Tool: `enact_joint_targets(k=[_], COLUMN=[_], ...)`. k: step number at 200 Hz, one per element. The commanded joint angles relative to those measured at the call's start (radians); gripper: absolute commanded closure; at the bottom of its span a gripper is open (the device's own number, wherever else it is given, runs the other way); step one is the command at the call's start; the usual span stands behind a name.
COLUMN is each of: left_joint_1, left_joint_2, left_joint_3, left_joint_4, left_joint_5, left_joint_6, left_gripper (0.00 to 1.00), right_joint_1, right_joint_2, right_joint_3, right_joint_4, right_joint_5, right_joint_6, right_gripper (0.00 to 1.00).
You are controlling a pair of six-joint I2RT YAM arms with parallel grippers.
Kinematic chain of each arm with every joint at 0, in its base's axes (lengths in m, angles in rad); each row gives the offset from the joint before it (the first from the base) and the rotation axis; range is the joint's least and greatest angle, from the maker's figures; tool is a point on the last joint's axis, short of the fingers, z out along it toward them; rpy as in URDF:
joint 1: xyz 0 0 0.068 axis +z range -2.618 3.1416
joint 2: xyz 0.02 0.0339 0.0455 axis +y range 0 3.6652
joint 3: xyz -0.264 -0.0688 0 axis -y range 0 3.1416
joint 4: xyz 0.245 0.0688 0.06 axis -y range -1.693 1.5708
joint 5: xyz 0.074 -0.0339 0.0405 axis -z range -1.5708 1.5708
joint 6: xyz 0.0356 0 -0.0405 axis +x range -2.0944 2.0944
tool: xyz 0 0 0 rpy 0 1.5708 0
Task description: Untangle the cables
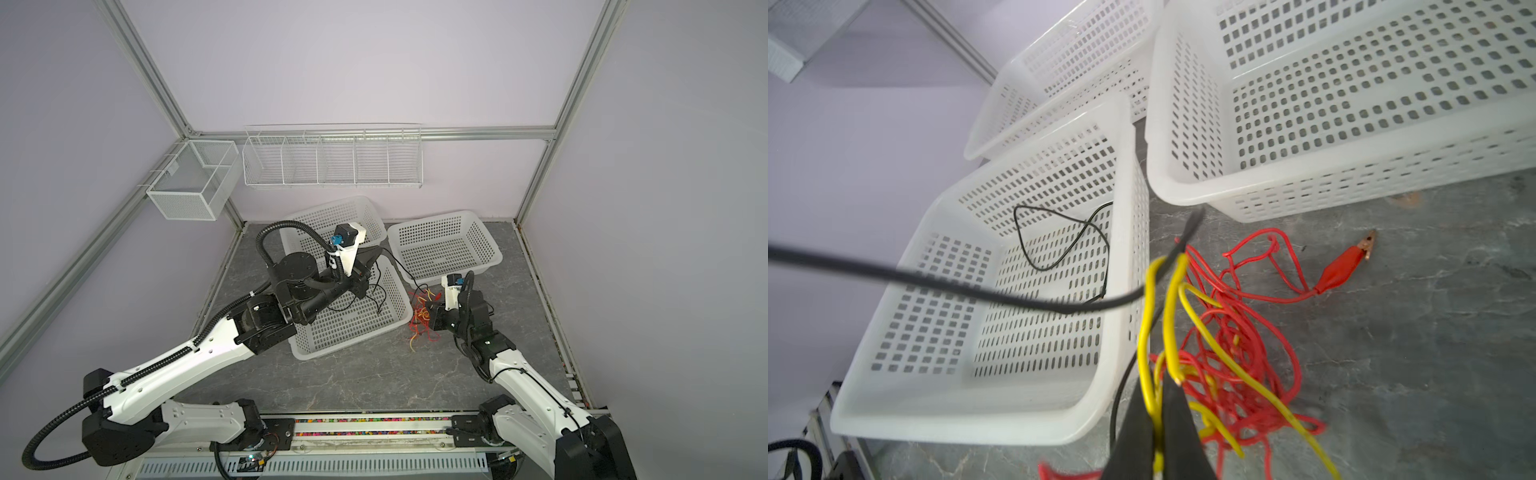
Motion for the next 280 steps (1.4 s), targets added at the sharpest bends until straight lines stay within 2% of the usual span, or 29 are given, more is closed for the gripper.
enact_joint_targets(k=[1, 50, 80, 113, 139, 164, 197, 231, 280], left_joint_1=[0.003, 0.003, 0.003, 0.005, 0.01, 0.011, 0.011, 0.011, 0.018], left_joint_2=[-0.072, -0.192, -0.254, -0.346, -0.434, -0.505, -0.55, -0.561, -0.485], left_joint_3=[-0.01, -0.039, -0.063, -0.093, -0.118, -0.133, -0.141, -0.17, -0.216], left_joint_4=[0.035, 0.034, 0.017, -0.01, -0.023, -0.022, -0.041, -0.039, -0.066], left_joint_5=[-0.058, -0.122, -0.214, -0.381, -0.428, -0.524, -0.611, -0.655, -0.603], left_joint_6=[0.031, 0.063, 0.092, 0.139, 0.16, 0.177, 0.192, 0.199, 0.145], left_gripper=[1.0, 1.0, 1.0, 1.0, 1.0, 1.0, 1.0, 1.0, 1.0], right_joint_1=[0.0, -0.002, -0.001, -0.001, -0.002, -0.004, -0.004, -0.004, -0.002], right_joint_2=[0.025, 0.106, 0.146, 0.167, 0.178, 0.195, 0.218, 0.229, 0.214], right_joint_3=[0.013, 0.04, 0.06, 0.087, 0.099, 0.109, 0.125, 0.13, 0.131], right_joint_4=[-0.094, -0.158, -0.152, -0.179, -0.188, -0.188, -0.187, -0.186, -0.18], right_joint_5=[0.158, 0.278, 0.269, 0.286, 0.29, 0.293, 0.28, 0.268, 0.228], right_joint_6=[0.016, 0.04, 0.036, 0.017, 0.008, 0.013, 0.023, 0.026, 0.026], right_gripper=[0.94, 0.94, 0.94, 0.94, 0.94, 0.94, 0.94, 0.94, 0.94])
